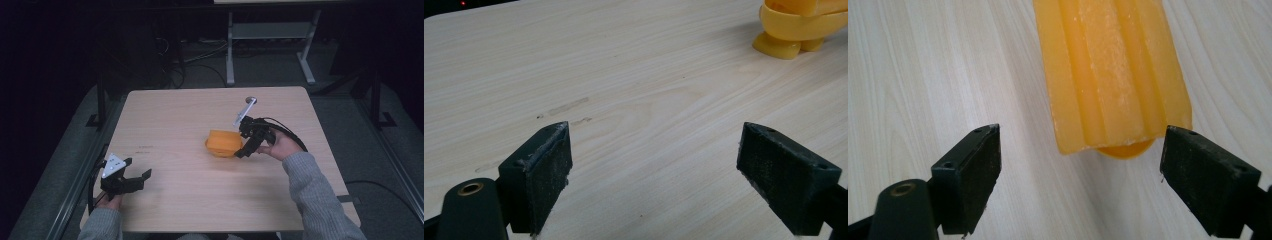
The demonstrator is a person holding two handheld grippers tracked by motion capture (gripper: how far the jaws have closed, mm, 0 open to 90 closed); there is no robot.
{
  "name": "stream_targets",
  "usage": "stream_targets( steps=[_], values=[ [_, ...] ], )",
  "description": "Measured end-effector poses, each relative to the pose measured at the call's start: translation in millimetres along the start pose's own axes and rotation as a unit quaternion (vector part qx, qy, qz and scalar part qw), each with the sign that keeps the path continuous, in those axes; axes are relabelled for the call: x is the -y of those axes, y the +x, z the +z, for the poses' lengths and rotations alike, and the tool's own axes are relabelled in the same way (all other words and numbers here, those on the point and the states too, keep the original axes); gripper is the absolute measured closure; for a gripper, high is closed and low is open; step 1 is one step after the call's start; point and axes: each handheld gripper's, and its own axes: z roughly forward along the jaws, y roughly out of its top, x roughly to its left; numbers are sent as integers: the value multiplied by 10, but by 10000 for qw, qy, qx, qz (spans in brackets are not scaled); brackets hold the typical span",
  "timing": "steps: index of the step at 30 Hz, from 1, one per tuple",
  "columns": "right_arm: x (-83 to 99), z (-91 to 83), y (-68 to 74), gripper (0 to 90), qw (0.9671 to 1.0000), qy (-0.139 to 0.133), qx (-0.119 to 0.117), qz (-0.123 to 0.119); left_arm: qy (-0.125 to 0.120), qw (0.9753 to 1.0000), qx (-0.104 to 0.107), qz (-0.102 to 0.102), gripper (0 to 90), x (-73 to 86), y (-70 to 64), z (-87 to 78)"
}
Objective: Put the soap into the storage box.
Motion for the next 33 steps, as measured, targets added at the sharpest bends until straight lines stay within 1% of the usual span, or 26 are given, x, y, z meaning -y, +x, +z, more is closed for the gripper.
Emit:
stream_targets(
  steps=[4,14,15,18,24,27,31,32,33],
  values=[
    [15,-18,11,161,10000,-53,17,-43,-3,10000,-5,2,136,0,0,0],
    [144,-16,-3,163,9999,-106,-26,108,-1,10000,1,-22,136,2,-2,7],
    [153,-16,-6,163,9999,-75,-30,141,4,10000,5,-7,136,2,-1,7],
    [172,-28,-2,163,9999,-25,16,151,-4,10000,1,-26,136,1,-3,8],
    [208,-63,-3,164,9998,-73,32,198,2,10000,6,-17,136,0,-4,11],
    [249,-47,-8,168,9997,-105,14,226,4,10000,8,-13,136,0,-5,13],
    [322,-20,-15,168,9994,-117,-7,332,25,10000,14,-13,136,2,-4,17],
    [334,-12,-16,168,9994,-69,2,351,35,10000,15,-8,136,2,-4,17],
    [352,-9,-14,168,9994,-92,54,330,30,10000,15,-14,136,2,-5,18]
  ],
)
